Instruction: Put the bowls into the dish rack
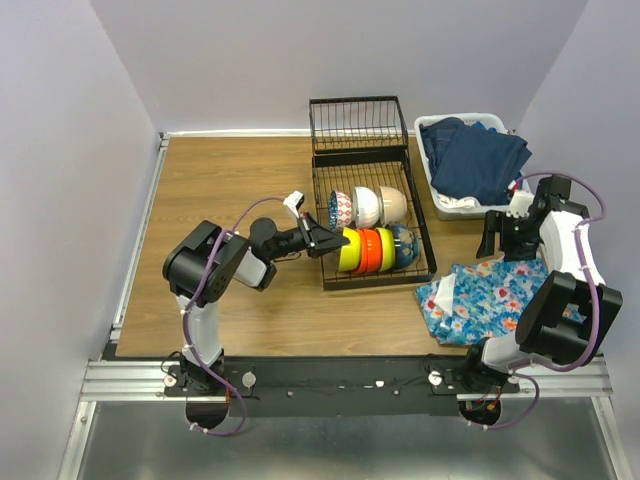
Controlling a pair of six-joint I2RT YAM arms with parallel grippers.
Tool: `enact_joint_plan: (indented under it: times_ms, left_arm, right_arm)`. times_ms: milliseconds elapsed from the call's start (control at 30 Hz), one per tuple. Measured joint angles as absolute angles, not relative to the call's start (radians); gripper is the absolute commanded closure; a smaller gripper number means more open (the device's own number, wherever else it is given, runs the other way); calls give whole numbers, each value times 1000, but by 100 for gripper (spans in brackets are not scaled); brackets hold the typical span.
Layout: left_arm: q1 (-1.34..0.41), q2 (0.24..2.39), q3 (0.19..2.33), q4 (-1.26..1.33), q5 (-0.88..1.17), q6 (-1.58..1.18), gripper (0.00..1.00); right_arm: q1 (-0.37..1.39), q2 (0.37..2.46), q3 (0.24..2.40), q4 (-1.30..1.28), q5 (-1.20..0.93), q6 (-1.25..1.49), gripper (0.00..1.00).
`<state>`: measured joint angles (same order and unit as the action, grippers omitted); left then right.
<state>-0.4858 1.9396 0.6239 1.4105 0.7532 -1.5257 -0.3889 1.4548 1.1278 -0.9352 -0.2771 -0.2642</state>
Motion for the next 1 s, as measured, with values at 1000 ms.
enact_joint_plan:
  times_ms: [1000]
  left_arm:
    - [-458, 1985, 634, 1488, 858, -1549, 100]
  right_arm:
    - [-389, 1461, 1084, -916, -277, -264, 20]
